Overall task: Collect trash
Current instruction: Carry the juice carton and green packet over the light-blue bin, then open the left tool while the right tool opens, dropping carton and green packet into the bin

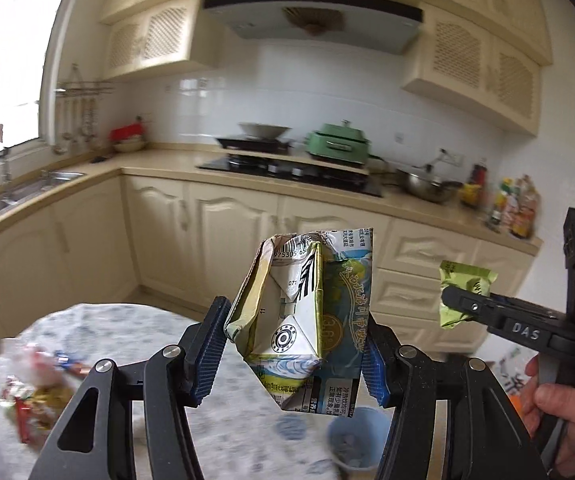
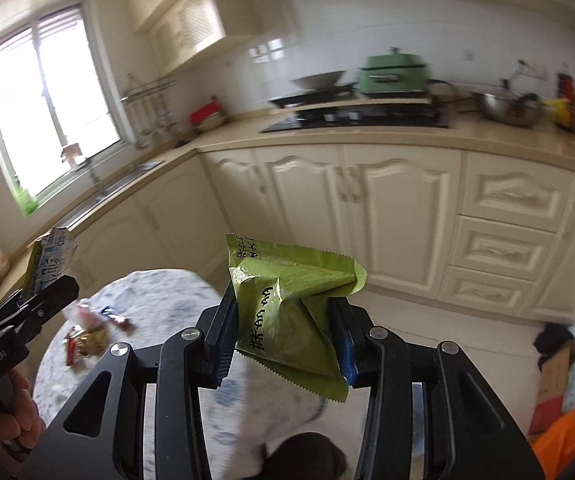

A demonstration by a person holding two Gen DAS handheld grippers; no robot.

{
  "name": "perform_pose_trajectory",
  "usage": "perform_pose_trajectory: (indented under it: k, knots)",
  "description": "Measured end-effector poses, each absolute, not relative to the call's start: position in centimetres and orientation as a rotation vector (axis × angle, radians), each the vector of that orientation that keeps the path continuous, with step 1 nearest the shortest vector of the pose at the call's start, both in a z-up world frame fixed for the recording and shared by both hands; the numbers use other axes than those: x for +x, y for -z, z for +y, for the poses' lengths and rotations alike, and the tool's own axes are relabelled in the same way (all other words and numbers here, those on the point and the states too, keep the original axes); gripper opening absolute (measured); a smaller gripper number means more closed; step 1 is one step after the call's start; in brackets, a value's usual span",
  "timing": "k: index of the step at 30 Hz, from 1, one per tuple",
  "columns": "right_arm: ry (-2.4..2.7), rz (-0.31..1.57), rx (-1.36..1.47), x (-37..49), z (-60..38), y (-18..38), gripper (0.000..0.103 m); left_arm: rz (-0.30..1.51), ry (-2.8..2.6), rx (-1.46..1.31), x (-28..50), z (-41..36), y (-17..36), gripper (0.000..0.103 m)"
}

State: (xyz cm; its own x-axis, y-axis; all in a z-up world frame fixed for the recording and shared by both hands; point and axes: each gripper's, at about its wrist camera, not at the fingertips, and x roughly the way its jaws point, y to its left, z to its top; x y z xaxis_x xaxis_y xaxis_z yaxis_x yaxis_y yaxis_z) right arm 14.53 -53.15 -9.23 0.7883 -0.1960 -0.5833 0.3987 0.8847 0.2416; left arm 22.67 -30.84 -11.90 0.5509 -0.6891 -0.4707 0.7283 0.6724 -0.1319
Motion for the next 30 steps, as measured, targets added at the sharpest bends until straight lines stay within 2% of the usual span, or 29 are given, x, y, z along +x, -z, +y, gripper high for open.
perform_pose_trajectory:
  k: [4, 17, 20, 30]
  knots:
    - [0.446, 0.624, 0.432, 11.5, -58.2, 12.3, 0.042, 0.592, 0.938, 0.108, 24.7, -35.7, 12.2, 0.055]
    - [0.575, 0.806, 0.65, 7.6, -67.6, 24.6, 0.042, 0.845, 1.064, 0.265, 28.6, -51.2, 18.7, 0.053]
    - [0.585, 0.845, 0.693, 7.9, -69.0, 27.2, 0.042, 0.931, 1.067, 0.307, 30.0, -54.5, 21.0, 0.049]
    - [0.578, 0.962, 0.8, 8.9, -72.2, 35.0, 0.044, 1.159, 1.002, 0.434, 34.0, -64.6, 28.7, 0.051]
